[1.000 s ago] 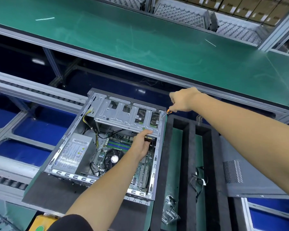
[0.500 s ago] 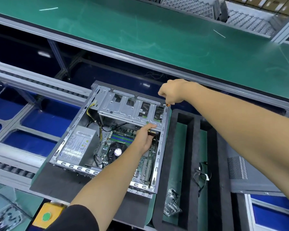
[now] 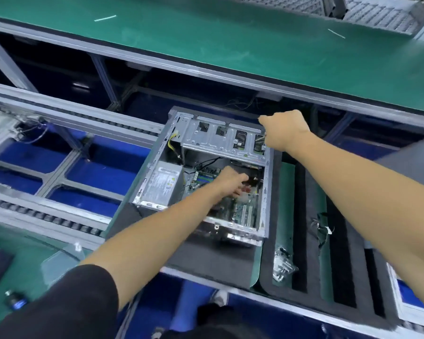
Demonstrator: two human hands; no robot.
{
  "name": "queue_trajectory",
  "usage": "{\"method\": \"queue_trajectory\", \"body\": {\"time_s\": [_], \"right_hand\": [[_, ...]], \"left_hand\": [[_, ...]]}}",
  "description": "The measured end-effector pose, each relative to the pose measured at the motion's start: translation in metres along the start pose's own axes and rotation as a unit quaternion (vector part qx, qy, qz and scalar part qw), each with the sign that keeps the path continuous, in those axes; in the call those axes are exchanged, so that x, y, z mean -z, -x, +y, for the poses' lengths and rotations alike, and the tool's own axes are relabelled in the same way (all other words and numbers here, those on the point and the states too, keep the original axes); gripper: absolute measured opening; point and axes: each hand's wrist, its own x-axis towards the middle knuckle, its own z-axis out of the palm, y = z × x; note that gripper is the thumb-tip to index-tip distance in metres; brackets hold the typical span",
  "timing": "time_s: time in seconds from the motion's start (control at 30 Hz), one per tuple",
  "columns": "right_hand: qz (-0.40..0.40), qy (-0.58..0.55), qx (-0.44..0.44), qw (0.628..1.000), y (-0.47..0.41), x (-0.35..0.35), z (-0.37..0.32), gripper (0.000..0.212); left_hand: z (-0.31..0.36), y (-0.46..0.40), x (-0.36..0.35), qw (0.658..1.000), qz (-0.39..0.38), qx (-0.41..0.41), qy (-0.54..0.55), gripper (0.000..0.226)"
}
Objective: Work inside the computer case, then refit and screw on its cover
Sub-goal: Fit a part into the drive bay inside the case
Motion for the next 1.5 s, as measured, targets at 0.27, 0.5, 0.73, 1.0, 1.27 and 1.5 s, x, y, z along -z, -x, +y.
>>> {"method": "queue_trajectory", "body": {"time_s": [0.27, 0.5, 0.73, 1.0, 1.27, 1.5], "right_hand": [[0.03, -0.209, -0.203, 0.956, 0.069, -0.031, -0.112, 0.039], [0.067, -0.389, -0.296, 0.87, 0.1, -0.052, -0.174, 0.013], [0.01, -0.43, -0.337, 0.837, 0.112, -0.069, -0.203, 0.012], [0.019, -0.396, -0.335, 0.855, 0.109, -0.073, -0.207, 0.013], [0.032, -0.407, -0.329, 0.852, 0.109, -0.075, -0.207, 0.01], [0.03, -0.408, -0.319, 0.855, 0.109, -0.074, -0.207, 0.012]], "left_hand": [[-0.091, 0.076, 0.118, 0.68, 0.209, -0.421, -0.562, 0.032], [-0.2, 0.113, 0.156, 0.616, 0.288, -0.515, -0.523, 0.037], [-0.232, 0.117, 0.146, 0.901, 0.144, -0.121, -0.39, 0.043], [-0.237, 0.11, 0.129, 0.922, 0.208, -0.11, -0.307, 0.04], [-0.235, 0.11, 0.119, 0.919, 0.226, -0.112, -0.305, 0.03], [-0.222, 0.104, 0.123, 0.903, 0.13, -0.136, -0.386, 0.025]]}}
